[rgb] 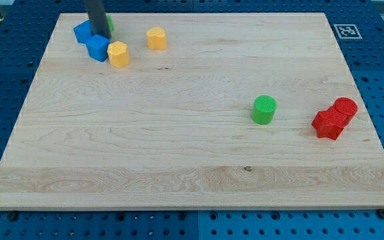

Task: Push the yellow heart to the right side of the board

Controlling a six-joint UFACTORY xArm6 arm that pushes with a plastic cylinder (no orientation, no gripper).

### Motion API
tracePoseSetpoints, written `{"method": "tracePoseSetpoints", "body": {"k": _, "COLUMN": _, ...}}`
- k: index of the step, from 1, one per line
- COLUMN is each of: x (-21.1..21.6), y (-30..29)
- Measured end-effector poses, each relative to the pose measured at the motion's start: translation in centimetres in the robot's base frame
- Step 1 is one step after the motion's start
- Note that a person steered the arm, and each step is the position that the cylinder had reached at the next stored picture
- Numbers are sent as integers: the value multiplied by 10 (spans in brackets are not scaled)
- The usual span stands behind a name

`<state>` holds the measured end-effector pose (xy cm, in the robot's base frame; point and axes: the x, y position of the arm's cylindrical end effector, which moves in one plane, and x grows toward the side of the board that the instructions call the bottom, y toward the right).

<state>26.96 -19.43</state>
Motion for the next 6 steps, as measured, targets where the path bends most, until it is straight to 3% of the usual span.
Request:
{"method": "tracePoseSetpoints", "body": {"k": 1, "x": 0, "y": 6}}
{"method": "tracePoseSetpoints", "body": {"k": 4, "x": 9, "y": 131}}
{"method": "tracePoseSetpoints", "body": {"k": 6, "x": 76, "y": 136}}
